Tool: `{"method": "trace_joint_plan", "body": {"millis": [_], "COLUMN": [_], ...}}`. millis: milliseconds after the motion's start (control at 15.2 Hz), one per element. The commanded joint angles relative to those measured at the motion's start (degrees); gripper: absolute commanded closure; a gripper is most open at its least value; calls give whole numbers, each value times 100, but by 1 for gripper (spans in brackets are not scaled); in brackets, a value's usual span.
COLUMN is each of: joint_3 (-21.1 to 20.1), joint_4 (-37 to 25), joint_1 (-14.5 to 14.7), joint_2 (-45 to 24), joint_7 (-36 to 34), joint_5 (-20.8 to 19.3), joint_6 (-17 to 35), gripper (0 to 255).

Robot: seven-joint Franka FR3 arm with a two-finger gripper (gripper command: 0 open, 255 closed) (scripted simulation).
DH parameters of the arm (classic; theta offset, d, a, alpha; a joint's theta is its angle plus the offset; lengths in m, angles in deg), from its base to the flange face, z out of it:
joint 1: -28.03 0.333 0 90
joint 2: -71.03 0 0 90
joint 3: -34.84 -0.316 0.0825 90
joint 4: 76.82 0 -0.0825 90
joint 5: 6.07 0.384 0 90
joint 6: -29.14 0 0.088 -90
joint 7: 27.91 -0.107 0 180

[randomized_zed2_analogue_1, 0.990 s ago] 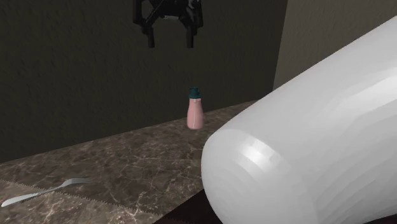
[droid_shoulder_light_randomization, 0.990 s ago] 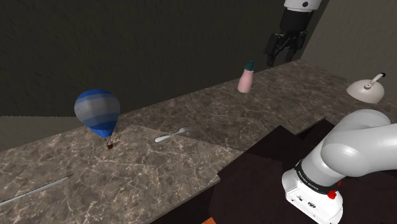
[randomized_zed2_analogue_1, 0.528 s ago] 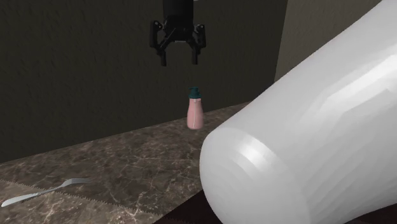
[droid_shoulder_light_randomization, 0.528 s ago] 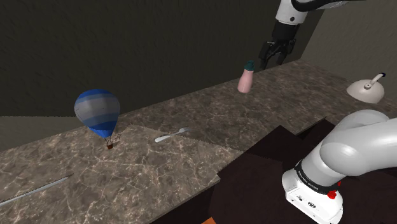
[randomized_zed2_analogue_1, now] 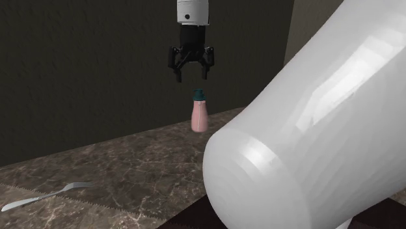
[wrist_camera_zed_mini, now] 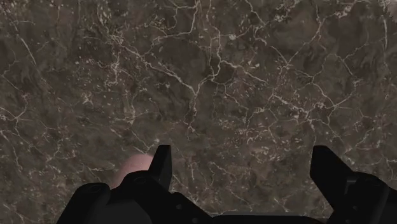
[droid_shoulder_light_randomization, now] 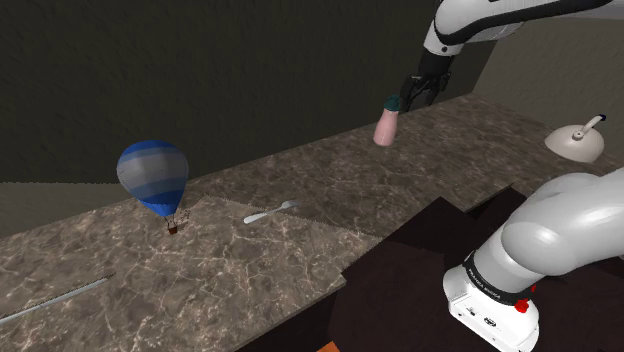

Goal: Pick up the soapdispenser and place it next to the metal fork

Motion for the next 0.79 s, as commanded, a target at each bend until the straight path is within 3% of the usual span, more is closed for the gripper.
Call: {"method": "trace_joint_plan", "body": {"millis": [0,396,726], "joint_3": [175,645,916], "joint_4": [-89,-565,-1181], "joint_1": [-11,1,-44], "joint_2": [-375,-1546,-2619], "joint_7": [188,833,1540], "joint_5": [21,372,1022], "joint_6": [391,1328,1909], "gripper": [0,0,0]}}
